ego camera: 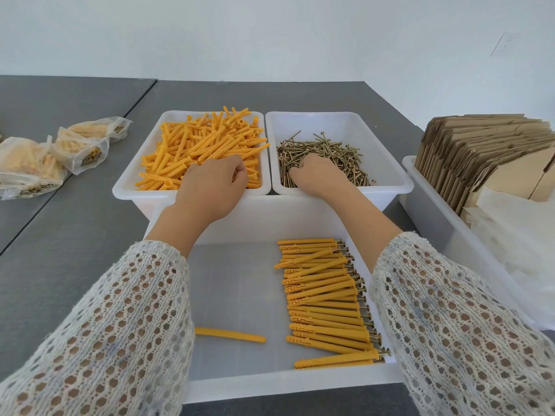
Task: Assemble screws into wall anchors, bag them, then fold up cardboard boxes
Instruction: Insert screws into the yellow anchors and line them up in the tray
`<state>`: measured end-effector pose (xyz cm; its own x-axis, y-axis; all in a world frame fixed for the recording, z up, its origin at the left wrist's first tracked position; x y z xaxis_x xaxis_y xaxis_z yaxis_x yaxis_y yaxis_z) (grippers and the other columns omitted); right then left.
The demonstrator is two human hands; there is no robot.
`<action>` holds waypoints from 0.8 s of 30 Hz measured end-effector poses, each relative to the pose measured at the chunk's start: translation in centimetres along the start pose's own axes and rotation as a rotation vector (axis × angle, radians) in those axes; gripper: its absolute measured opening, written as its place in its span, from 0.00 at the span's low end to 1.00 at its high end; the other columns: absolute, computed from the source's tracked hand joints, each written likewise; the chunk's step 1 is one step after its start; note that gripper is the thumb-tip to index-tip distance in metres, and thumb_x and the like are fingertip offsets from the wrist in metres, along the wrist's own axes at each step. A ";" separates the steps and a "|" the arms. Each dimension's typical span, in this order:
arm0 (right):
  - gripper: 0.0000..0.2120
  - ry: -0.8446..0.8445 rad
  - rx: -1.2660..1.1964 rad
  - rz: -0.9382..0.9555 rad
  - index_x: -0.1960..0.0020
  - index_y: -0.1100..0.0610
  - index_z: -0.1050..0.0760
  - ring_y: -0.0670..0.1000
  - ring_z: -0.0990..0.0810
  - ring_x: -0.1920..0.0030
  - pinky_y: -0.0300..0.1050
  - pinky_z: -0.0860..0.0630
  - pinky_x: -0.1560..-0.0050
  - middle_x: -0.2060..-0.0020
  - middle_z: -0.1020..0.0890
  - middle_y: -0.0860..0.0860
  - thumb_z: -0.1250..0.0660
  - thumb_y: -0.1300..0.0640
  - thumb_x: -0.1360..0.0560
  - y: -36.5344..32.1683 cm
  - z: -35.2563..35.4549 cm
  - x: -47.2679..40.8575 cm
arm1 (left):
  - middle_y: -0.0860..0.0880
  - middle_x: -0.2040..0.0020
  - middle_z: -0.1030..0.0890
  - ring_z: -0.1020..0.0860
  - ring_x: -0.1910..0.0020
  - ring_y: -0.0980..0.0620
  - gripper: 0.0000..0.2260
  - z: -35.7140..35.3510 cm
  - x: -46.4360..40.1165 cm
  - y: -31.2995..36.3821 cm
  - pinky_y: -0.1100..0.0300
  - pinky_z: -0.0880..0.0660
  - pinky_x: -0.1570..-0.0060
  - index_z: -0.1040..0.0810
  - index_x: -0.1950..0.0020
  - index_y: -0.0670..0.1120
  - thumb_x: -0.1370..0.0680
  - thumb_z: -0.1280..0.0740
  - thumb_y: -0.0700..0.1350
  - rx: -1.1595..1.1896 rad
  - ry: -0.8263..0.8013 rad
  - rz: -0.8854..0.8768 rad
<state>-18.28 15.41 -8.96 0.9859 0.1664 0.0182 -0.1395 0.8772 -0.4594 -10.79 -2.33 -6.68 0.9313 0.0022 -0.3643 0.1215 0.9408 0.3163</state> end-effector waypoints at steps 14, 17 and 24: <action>0.14 0.027 -0.052 0.018 0.67 0.54 0.40 0.51 0.37 0.71 0.45 0.40 0.69 0.71 0.34 0.49 0.42 0.57 0.24 0.0 0.2 -0.1 | 0.52 0.63 0.23 0.25 0.64 0.47 0.09 0.0 0.0 0.0 0.55 0.37 0.61 0.24 0.49 0.48 0.18 0.44 0.46 -0.010 0.000 -0.003; 0.14 0.033 -0.048 0.019 0.67 0.54 0.40 0.50 0.37 0.71 0.45 0.39 0.69 0.71 0.34 0.49 0.42 0.57 0.24 -0.1 0.2 -0.1 | 0.52 0.63 0.23 0.25 0.64 0.47 0.09 0.0 0.0 0.0 0.55 0.37 0.61 0.24 0.50 0.48 0.18 0.44 0.46 -0.007 -0.001 -0.001; 0.15 0.094 -0.090 0.048 0.68 0.55 0.41 0.51 0.39 0.73 0.44 0.41 0.70 0.73 0.36 0.50 0.41 0.59 0.25 -0.2 0.8 0.1 | 0.50 0.60 0.20 0.24 0.62 0.45 0.09 0.0 0.0 -0.1 0.55 0.37 0.59 0.24 0.50 0.48 0.18 0.44 0.46 0.007 0.001 0.002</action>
<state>-18.22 15.58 -8.17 0.9832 0.1603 -0.0870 -0.1818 0.8248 -0.5355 -10.77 -2.40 -6.72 0.9312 0.0039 -0.3646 0.1225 0.9385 0.3228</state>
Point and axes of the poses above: each hand's wrist, its own x-axis away from the middle knuckle, its own z-axis out of the back of the hand, y = z × x, the point moved 8 cm from there along -x, towards the middle knuckle
